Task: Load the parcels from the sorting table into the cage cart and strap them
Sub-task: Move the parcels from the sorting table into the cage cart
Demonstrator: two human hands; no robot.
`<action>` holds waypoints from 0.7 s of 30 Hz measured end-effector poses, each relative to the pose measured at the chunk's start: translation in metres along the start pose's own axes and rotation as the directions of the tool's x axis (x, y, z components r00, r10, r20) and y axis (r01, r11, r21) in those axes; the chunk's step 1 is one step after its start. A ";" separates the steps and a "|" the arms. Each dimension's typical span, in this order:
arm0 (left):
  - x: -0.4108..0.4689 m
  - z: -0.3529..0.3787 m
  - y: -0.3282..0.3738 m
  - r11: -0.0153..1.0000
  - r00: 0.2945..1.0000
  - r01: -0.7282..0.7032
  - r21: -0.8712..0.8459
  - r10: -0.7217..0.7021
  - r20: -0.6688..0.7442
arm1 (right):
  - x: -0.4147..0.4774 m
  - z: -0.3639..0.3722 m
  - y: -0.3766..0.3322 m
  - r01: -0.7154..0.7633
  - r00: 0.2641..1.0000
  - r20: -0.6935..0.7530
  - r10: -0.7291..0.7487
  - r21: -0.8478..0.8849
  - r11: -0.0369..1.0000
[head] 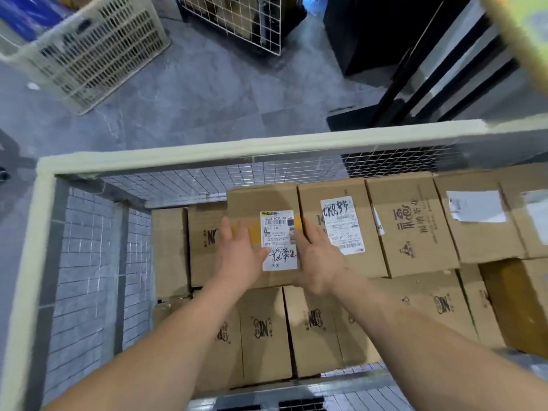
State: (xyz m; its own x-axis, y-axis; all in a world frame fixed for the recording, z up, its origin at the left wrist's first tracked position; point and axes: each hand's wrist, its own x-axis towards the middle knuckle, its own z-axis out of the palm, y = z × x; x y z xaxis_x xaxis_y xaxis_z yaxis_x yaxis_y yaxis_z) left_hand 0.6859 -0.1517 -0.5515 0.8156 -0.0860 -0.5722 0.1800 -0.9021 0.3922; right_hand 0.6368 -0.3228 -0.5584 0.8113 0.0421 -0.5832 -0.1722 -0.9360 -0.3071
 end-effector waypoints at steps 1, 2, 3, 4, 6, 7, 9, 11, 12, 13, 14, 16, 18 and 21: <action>-0.009 -0.007 0.004 0.999 1.000 -0.027 0.030 0.027 0.001 | -0.005 -0.008 -0.001 -0.013 1.000 0.002 0.013 0.057 0.998; -0.019 -0.015 0.007 0.996 0.998 -0.058 0.066 0.058 -0.001 | -0.012 -0.017 -0.003 -0.018 1.000 -0.019 0.020 0.092 0.996; -0.030 -0.023 0.010 0.991 0.996 -0.091 0.102 0.091 -0.002 | -0.022 -0.028 -0.005 -0.020 0.998 -0.052 0.026 0.109 0.994; -0.042 -0.032 0.014 0.982 0.992 -0.126 0.139 0.127 0.002 | -0.034 -0.037 -0.007 -0.023 0.995 -0.089 0.034 0.120 0.992; -0.064 -0.051 0.022 0.954 0.977 -0.211 0.211 0.213 0.016 | -0.062 -0.057 -0.009 -0.033 0.980 -0.186 0.064 0.170 0.985; -0.075 -0.061 0.028 0.936 0.967 -0.253 0.246 0.254 0.025 | -0.078 -0.068 -0.011 -0.039 0.969 -0.231 0.085 0.197 0.980; -0.096 -0.081 0.045 0.897 0.941 -0.331 0.293 0.336 0.035 | -0.112 -0.087 -0.011 -0.062 0.939 -0.313 0.144 0.257 0.964; -0.120 -0.099 0.068 0.845 0.901 -0.420 0.331 0.433 0.037 | -0.152 -0.105 -0.010 -0.084 0.883 -0.424 0.203 0.282 0.956; -0.134 -0.108 0.082 0.813 0.874 -0.467 0.347 0.484 0.042 | -0.174 -0.114 -0.009 -0.103 0.847 -0.477 0.234 0.286 0.953; -0.149 -0.117 0.098 0.777 0.841 -0.518 0.357 0.539 0.048 | -0.199 -0.123 -0.008 -0.127 0.808 -0.526 0.267 0.286 0.950; -0.165 -0.125 0.115 0.736 0.800 -0.575 0.357 0.598 0.055 | -0.225 -0.131 -0.007 -0.154 0.766 -0.568 0.301 0.292 0.944; -0.201 -0.138 0.150 0.649 0.705 -0.680 0.340 0.707 0.061 | -0.281 -0.147 -0.007 -0.205 0.685 -0.633 0.361 0.307 0.929; -0.237 -0.145 0.186 0.555 0.603 -0.763 0.332 0.796 0.054 | -0.336 -0.159 -0.006 -0.261 0.589 -0.697 0.409 0.316 0.912; -0.295 -0.148 0.238 0.397 0.429 -0.865 0.306 0.902 0.042 | -0.418 -0.172 0.000 -0.347 0.410 -0.779 0.475 0.348 0.871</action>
State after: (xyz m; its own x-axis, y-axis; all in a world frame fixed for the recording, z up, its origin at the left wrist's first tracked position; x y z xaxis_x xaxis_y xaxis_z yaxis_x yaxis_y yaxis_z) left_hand 0.5699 -0.2785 -0.1828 0.4887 -0.8689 0.0781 -0.8027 -0.4128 0.4303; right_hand 0.3938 -0.4008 -0.1855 0.6863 -0.6991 0.2008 -0.6257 -0.7082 -0.3271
